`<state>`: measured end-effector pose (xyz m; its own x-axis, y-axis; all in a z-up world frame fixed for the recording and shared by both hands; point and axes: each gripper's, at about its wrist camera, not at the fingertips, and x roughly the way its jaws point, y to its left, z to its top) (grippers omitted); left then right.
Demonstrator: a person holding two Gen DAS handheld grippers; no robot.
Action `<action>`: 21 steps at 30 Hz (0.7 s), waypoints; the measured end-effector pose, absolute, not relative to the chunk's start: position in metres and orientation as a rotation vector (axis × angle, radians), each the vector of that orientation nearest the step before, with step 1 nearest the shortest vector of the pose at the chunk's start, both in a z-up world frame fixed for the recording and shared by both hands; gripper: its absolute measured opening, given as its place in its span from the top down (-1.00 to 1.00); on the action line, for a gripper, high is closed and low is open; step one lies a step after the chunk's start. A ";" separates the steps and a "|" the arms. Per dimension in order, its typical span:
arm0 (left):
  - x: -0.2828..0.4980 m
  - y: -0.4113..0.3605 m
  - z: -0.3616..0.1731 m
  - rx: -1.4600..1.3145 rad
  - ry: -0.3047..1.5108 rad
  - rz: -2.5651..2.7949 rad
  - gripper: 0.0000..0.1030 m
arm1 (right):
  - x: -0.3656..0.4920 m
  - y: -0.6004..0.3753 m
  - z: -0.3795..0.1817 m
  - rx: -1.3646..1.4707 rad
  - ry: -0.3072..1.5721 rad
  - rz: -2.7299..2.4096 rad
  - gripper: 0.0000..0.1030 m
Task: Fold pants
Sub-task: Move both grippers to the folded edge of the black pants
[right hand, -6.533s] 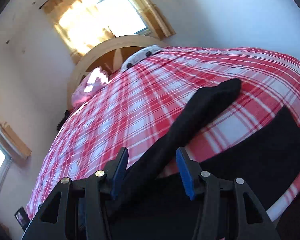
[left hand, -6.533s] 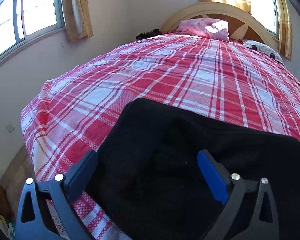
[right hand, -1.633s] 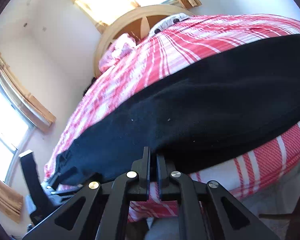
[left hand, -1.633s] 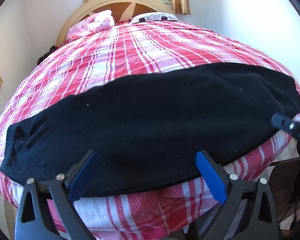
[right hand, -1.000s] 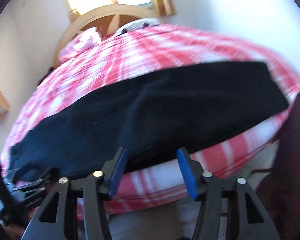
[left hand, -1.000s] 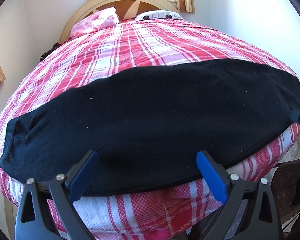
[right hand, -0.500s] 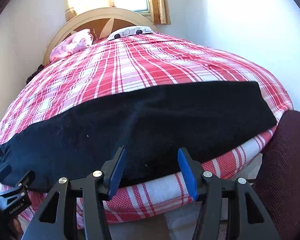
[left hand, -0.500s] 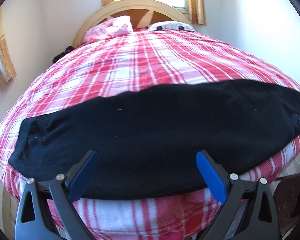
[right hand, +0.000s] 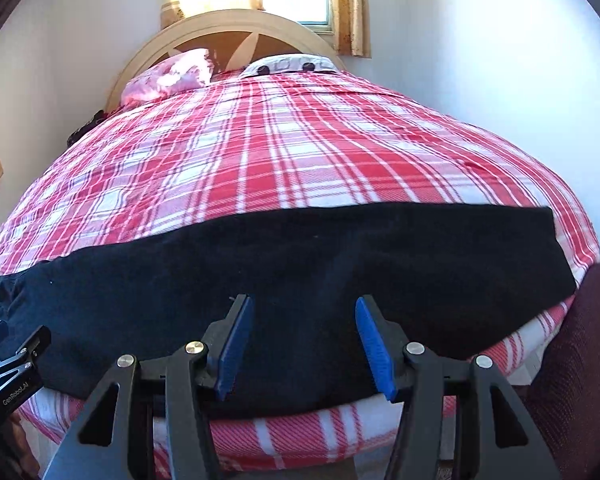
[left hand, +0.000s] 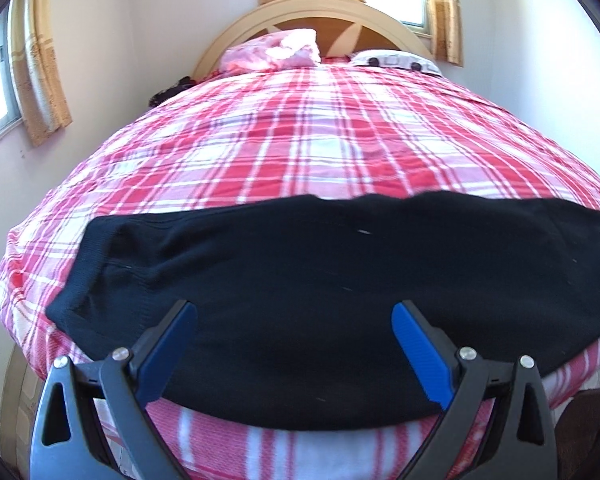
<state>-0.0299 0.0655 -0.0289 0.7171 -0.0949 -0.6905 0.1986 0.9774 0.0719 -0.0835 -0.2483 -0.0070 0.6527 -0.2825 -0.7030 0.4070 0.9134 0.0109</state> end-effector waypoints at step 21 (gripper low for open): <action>-0.001 0.102 -0.044 0.121 0.793 -0.070 -0.96 | -0.013 -0.197 -0.012 0.131 0.809 -0.247 -0.08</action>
